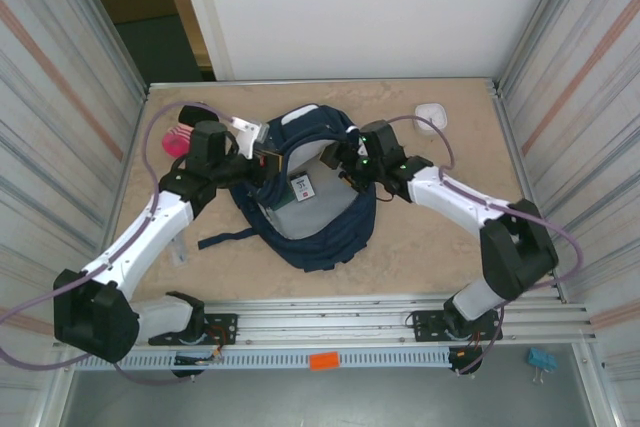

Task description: Pack the student bag

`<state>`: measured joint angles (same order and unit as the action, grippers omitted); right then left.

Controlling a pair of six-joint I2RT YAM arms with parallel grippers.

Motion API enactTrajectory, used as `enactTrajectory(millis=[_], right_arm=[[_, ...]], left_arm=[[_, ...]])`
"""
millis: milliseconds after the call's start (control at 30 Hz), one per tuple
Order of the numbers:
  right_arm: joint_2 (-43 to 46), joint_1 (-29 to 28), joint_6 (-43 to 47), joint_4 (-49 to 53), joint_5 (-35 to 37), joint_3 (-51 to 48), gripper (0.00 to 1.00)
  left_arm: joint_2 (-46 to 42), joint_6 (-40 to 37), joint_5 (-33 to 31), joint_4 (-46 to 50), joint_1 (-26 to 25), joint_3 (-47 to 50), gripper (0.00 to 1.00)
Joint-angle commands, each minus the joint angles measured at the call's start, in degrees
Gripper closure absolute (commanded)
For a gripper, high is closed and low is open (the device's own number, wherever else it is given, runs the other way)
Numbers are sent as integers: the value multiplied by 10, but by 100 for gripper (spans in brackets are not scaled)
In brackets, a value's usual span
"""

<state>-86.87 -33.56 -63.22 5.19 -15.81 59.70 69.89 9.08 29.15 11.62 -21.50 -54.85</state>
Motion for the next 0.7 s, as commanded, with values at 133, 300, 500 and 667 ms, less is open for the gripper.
enactTrajectory(millis=[133,300,500,667], right_arm=[[146,-10,35,4,29,-79,27],[207,-13,13,3,31,-127,27],[212,-60,-13,-53,26,-164,27],[161,-69,-54,-144,12,-185,28]], left_arm=[[42,-60,-26,-11,-49,-6,100],[89,-64,-25,-20,-84,-4,99],[109,-12,-4,-70,-87,-2,86],[97,5,4,-65,-73,-3,58]])
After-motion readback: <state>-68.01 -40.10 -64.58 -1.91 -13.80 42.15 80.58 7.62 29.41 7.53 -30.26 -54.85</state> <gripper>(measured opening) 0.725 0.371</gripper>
